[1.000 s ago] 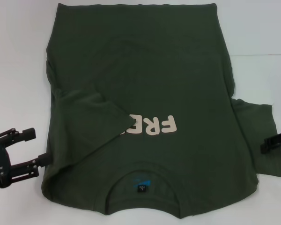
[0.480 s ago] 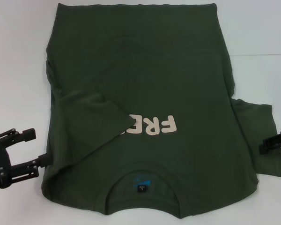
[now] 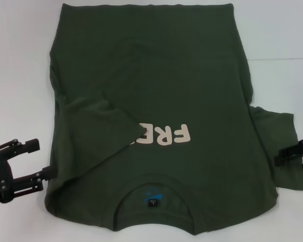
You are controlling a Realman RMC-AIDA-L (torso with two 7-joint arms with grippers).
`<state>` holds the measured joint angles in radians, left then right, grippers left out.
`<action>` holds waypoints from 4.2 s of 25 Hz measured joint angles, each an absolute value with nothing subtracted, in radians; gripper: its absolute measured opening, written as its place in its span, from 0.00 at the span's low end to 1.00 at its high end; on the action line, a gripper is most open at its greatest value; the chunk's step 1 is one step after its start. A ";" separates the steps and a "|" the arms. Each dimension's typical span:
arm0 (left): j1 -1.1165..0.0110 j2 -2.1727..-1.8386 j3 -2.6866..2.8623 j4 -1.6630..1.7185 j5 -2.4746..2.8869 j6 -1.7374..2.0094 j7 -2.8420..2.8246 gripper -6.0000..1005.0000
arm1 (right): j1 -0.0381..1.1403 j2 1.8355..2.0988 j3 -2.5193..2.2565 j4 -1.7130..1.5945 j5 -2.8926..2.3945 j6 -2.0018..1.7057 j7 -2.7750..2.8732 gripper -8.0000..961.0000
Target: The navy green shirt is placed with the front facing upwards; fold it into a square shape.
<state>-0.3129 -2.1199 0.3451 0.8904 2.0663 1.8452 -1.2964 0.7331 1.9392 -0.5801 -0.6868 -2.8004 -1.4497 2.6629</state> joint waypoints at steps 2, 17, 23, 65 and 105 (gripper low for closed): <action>-0.313 -2.120 0.345 0.889 2.066 1.845 -1.296 0.83 | 0.733 1.934 -0.580 -0.675 -2.791 -1.449 2.663 0.92; -0.313 -2.119 0.345 0.879 2.066 1.843 -1.295 0.83 | 0.719 1.912 -0.571 -0.637 -2.706 -1.451 2.647 0.92; -0.313 -2.120 0.345 0.879 2.066 1.842 -1.295 0.83 | 0.713 1.905 -0.569 -0.612 -2.678 -1.445 2.637 0.92; -0.320 -2.120 0.345 0.877 2.066 1.839 -1.301 0.83 | 0.703 1.891 -0.575 -0.622 -2.677 -1.437 2.611 0.02; -0.328 -2.113 0.336 0.852 2.060 1.825 -1.304 0.83 | 0.607 1.815 -0.414 -0.814 -2.475 -1.594 2.563 0.02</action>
<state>-0.3283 -2.1130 0.3358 0.8524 2.0602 1.8253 -1.3039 0.6072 1.8154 -0.4141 -0.8144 -2.4753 -1.5942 2.5634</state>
